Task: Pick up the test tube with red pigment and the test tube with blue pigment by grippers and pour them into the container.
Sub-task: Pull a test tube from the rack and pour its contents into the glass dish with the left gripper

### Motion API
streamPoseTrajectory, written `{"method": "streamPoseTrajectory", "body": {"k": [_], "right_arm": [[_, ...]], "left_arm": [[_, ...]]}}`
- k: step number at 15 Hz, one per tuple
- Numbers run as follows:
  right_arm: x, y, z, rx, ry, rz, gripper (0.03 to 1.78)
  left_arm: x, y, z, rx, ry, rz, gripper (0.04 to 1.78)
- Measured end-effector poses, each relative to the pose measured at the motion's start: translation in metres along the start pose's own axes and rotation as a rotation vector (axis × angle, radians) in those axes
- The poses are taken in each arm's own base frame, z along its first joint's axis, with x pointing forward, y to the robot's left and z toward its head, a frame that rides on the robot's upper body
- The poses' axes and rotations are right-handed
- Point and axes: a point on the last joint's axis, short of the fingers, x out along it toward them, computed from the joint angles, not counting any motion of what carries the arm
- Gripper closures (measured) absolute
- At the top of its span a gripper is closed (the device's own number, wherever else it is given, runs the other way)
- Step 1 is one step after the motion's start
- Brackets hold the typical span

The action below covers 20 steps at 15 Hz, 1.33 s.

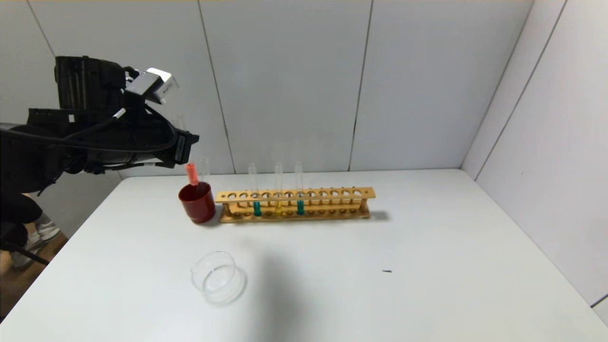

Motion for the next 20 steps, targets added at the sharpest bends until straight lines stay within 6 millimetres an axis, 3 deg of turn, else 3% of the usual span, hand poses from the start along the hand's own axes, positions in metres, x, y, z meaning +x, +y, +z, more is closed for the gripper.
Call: {"method": "streamPoseTrajectory", "body": {"k": [5, 8, 15, 20], "right_arm": [[0.000, 0.000, 0.000, 0.000, 0.000, 0.000, 0.06], [0.000, 0.000, 0.000, 0.000, 0.000, 0.000, 0.06], [0.000, 0.000, 0.000, 0.000, 0.000, 0.000, 0.06], [0.000, 0.000, 0.000, 0.000, 0.000, 0.000, 0.06]], "left_arm": [[-0.033, -0.008, -0.032, 0.194, 0.074, -0.023, 1.49], [-0.047, 0.000, -0.060, 0.340, 0.118, -0.022, 1.49], [-0.048, 0.011, -0.089, 0.561, -0.179, -0.047, 1.49], [-0.051, 0.002, -0.111, 0.661, -0.236, -0.120, 1.49]]}}
